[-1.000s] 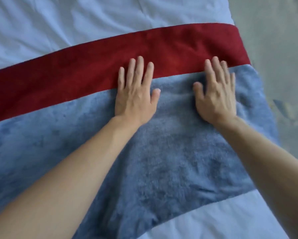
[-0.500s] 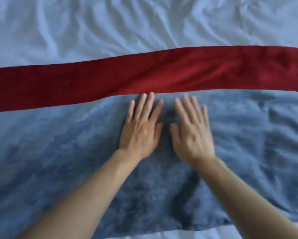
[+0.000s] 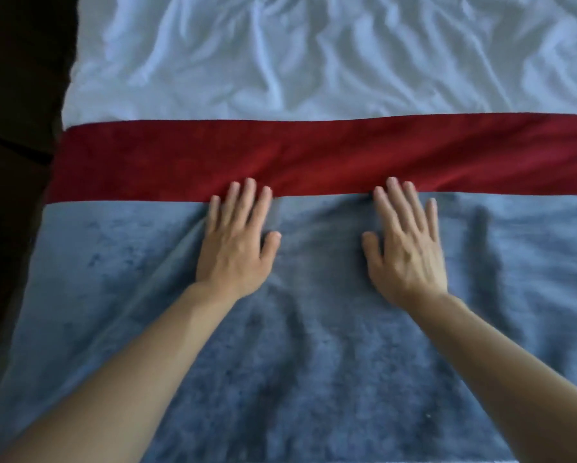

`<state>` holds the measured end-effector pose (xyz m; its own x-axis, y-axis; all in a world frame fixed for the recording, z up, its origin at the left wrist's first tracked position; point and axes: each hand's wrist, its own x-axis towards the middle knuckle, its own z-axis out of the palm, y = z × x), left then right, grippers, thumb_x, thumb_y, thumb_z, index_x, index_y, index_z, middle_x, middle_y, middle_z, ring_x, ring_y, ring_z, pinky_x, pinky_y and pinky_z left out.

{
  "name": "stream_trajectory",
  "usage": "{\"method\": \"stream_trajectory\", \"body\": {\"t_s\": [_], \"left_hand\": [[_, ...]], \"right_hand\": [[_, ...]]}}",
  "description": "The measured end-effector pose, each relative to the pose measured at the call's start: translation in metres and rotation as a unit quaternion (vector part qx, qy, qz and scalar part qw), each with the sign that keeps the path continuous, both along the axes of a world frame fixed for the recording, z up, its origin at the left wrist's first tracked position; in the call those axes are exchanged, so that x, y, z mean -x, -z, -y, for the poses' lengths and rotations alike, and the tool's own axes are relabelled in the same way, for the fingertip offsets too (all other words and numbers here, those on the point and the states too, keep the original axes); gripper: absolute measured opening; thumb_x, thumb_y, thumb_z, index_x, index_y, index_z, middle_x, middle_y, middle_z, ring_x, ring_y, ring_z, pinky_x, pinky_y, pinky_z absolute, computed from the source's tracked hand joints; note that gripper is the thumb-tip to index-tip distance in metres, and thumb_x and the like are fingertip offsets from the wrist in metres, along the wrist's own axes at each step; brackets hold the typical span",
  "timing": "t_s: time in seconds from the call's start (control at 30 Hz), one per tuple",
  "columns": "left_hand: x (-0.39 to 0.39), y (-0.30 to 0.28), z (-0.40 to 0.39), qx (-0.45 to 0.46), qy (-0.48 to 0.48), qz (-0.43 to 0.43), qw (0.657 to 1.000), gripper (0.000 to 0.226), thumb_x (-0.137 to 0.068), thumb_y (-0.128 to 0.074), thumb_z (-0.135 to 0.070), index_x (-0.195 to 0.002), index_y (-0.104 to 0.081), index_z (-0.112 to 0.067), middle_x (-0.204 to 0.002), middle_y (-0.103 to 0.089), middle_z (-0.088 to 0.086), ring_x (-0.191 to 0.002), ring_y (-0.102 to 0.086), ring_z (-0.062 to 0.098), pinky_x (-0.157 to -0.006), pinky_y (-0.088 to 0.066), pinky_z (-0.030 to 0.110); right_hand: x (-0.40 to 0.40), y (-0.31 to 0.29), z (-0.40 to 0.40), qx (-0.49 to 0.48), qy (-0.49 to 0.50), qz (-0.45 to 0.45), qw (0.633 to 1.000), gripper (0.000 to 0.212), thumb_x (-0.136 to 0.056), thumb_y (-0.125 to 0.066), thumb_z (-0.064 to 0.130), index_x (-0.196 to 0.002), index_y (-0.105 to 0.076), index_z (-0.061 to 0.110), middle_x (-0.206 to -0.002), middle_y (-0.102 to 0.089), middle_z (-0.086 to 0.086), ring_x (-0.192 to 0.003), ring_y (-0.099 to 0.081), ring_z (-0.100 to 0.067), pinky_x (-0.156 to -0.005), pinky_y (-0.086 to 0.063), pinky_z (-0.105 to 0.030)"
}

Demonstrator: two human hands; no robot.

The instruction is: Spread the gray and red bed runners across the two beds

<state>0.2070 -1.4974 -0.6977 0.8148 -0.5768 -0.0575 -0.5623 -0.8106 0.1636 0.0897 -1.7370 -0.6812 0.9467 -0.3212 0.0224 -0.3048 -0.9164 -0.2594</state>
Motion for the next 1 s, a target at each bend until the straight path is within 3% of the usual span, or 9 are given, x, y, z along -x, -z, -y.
{"method": "stream_trajectory", "body": {"t_s": [0.07,0.17,0.37,0.43,0.53,0.63,0.9,1.0], "left_hand": [[0.000,0.005,-0.008,0.003,0.057,-0.002,0.998,0.068,-0.095,-0.033,-0.047,-0.156,-0.026,-0.017,-0.163,-0.020,0.012,-0.151,-0.015,0.030,-0.121,-0.016,0.052],[-0.026,0.010,-0.030,-0.003,0.003,0.005,1.000,0.069,-0.095,-0.031,-0.051,-0.156,-0.025,-0.021,-0.164,-0.019,0.011,-0.151,-0.015,0.030,-0.122,-0.011,0.053],[-0.103,0.016,-0.104,-0.028,-0.079,0.013,0.996,0.070,-0.097,-0.029,-0.053,-0.157,-0.018,-0.020,-0.164,-0.013,0.014,-0.152,-0.008,0.032,-0.121,-0.006,0.057],[-0.097,0.011,-0.098,-0.005,-0.072,0.014,0.997,0.070,-0.096,-0.031,-0.049,-0.157,-0.020,-0.016,-0.164,-0.014,0.015,-0.152,-0.008,0.032,-0.121,-0.006,0.057],[-0.058,0.002,-0.064,0.053,0.014,0.009,0.998,0.069,-0.095,-0.037,-0.047,-0.155,-0.027,-0.015,-0.163,-0.018,0.014,-0.152,-0.012,0.032,-0.122,-0.008,0.055],[-0.017,-0.001,-0.040,0.049,0.083,-0.024,0.995,0.068,-0.095,-0.035,-0.047,-0.156,-0.026,-0.018,-0.164,-0.016,0.012,-0.153,-0.009,0.028,-0.122,-0.009,0.053],[-0.050,0.005,-0.110,-0.031,-0.006,-0.044,0.999,0.072,-0.094,-0.030,-0.056,-0.157,-0.021,-0.023,-0.165,-0.013,0.011,-0.152,-0.010,0.028,-0.123,-0.008,0.051],[-0.045,-0.015,-0.116,-0.012,-0.021,-0.083,0.996,0.066,-0.099,-0.035,-0.052,-0.156,-0.024,-0.021,-0.164,-0.014,0.013,-0.151,-0.013,0.031,-0.122,-0.013,0.052]], "right_hand": [[-0.026,0.000,-0.046,-0.012,-0.084,0.022,0.996,0.067,-0.094,-0.040,0.038,-0.156,-0.027,0.015,-0.165,-0.021,-0.007,-0.154,-0.011,-0.025,-0.124,-0.009,-0.051],[-0.046,0.009,-0.076,-0.008,-0.131,-0.012,0.991,0.066,-0.096,-0.037,0.042,-0.157,-0.026,0.020,-0.165,-0.020,-0.004,-0.154,-0.009,-0.025,-0.125,-0.007,-0.049],[-0.044,0.019,-0.038,0.030,0.043,-0.066,0.996,0.069,-0.096,-0.032,0.051,-0.157,-0.023,0.020,-0.167,-0.014,-0.003,-0.154,-0.005,-0.023,-0.125,-0.004,-0.049],[-0.049,0.015,-0.054,0.029,0.041,-0.058,0.997,0.069,-0.096,-0.032,0.048,-0.157,-0.023,0.018,-0.167,-0.014,-0.005,-0.154,-0.004,-0.025,-0.125,-0.004,-0.051],[-0.055,0.010,-0.098,0.005,-0.022,-0.033,0.999,0.067,-0.096,-0.036,0.044,-0.157,-0.026,0.018,-0.166,-0.016,-0.005,-0.154,-0.006,-0.024,-0.125,-0.005,-0.050],[-0.051,0.011,-0.127,-0.021,-0.042,-0.038,0.998,0.064,-0.097,-0.035,0.042,-0.157,-0.025,0.021,-0.166,-0.015,-0.004,-0.154,-0.005,-0.023,-0.125,-0.005,-0.049],[0.001,0.004,-0.063,0.013,0.083,-0.115,0.990,0.062,-0.098,-0.034,0.046,-0.155,-0.027,0.023,-0.165,-0.020,-0.004,-0.153,-0.011,-0.023,-0.125,-0.011,-0.048],[0.004,-0.015,-0.066,-0.009,0.101,-0.124,0.987,0.061,-0.098,-0.040,0.045,-0.153,-0.031,0.020,-0.163,-0.024,-0.006,-0.152,-0.016,-0.024,-0.124,-0.014,-0.048]]}}
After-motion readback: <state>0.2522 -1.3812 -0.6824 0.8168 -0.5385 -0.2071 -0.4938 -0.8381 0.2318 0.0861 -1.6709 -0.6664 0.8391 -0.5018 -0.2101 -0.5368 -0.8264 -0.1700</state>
